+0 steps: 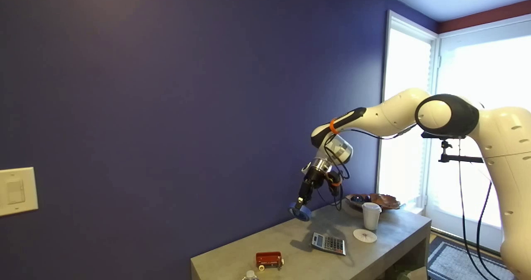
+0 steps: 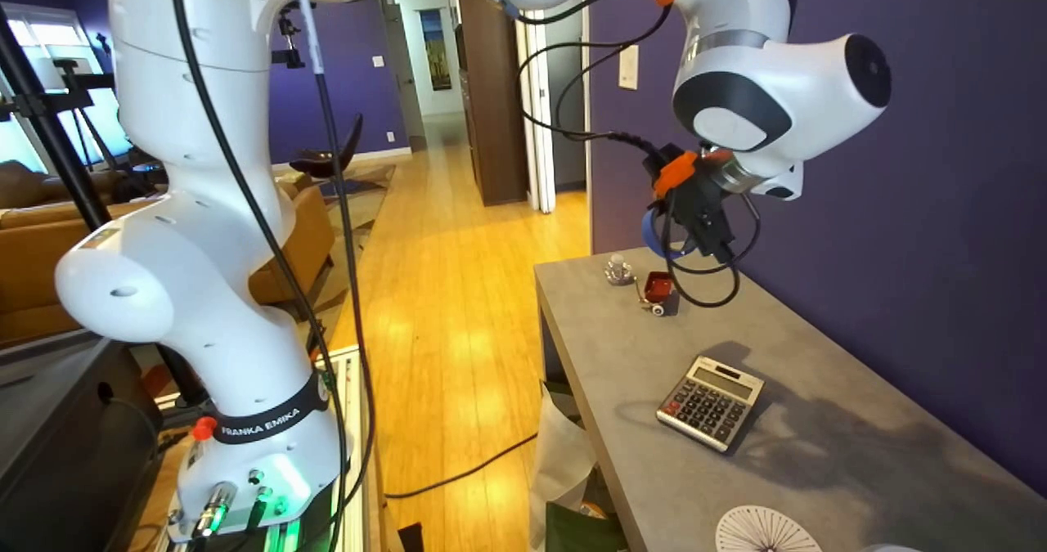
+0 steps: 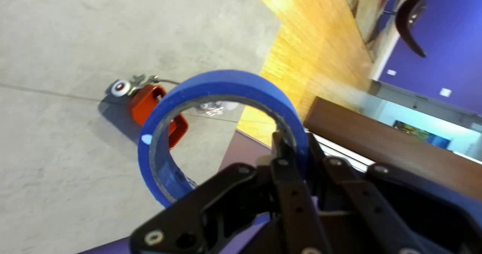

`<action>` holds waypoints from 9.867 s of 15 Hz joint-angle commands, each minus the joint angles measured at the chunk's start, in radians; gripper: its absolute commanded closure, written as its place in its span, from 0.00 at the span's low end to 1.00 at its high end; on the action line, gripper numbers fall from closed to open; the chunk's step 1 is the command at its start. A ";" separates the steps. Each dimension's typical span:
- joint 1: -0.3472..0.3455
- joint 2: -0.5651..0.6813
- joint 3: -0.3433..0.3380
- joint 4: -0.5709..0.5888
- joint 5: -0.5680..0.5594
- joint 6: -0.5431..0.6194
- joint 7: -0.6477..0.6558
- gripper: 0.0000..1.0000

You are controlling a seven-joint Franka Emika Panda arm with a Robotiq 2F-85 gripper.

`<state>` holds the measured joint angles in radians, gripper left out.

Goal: Put the blue masking tape in the toy cart in an upright position

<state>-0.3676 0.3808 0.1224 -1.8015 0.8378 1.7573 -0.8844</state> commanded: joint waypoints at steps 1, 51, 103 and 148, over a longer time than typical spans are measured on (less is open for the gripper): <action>0.012 -0.086 -0.080 -0.173 0.168 -0.114 -0.066 0.97; 0.098 0.518 -0.211 0.129 0.345 -0.321 0.134 0.97; 0.369 -0.274 -0.118 -0.480 -0.323 0.727 0.364 0.00; 0.547 -0.103 -0.217 -0.428 -1.064 1.032 1.067 0.93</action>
<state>0.1443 0.3235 -0.0488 -2.2471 -0.1361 2.8180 0.1621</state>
